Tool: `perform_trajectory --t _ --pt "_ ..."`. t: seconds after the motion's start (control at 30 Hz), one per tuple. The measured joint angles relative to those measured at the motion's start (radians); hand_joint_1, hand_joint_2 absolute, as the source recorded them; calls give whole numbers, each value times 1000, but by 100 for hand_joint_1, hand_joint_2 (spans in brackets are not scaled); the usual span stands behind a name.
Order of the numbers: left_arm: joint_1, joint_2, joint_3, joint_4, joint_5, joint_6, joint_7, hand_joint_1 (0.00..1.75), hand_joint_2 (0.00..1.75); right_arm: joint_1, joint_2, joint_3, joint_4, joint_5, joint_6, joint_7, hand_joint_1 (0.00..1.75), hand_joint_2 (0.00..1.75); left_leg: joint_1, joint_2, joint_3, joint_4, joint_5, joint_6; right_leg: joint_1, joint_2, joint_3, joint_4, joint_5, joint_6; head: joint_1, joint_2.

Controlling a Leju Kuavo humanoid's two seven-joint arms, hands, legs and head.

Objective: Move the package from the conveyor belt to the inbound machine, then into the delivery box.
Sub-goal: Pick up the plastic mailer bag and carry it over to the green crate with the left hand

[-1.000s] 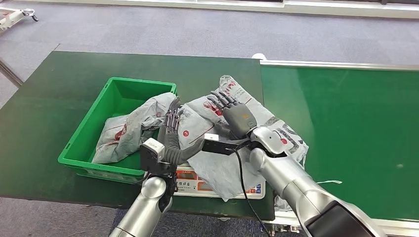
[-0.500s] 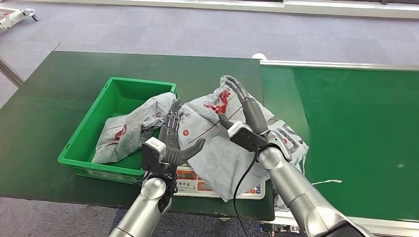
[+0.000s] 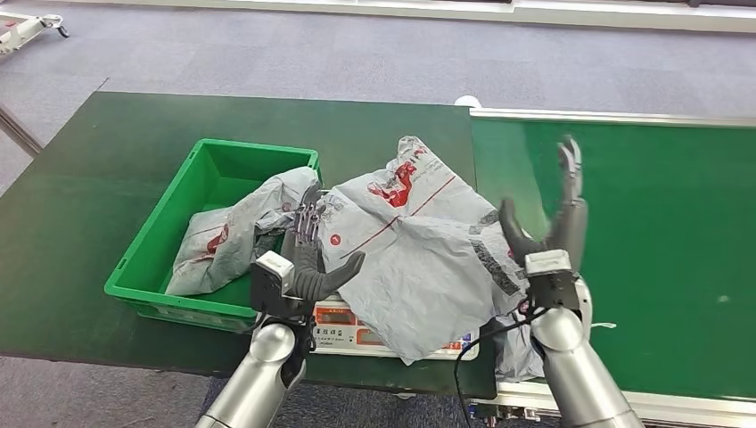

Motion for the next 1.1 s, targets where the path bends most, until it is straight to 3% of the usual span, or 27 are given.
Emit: perform_trajectory --t 0.17,0.43,1.1 --pt "14 7 18 -27 0 -18 0 0 175 158 -34 -122 -158 71 -122 0 0 175 0 1 0 0 -2 1 0 1 0 0 -1 1 0 0" --pt "47 10 32 -136 -31 -73 0 0 175 336 -21 -284 -208 59 -112 1 0 175 0 1 0 0 -2 1 0 0 0 0 -2 0 0 0" --pt "55 10 30 -205 -36 -78 0 0 175 378 -6 -339 -221 53 -101 0 0 175 0 2 1 0 -2 1 0 1 1 0 -2 0 0 0"
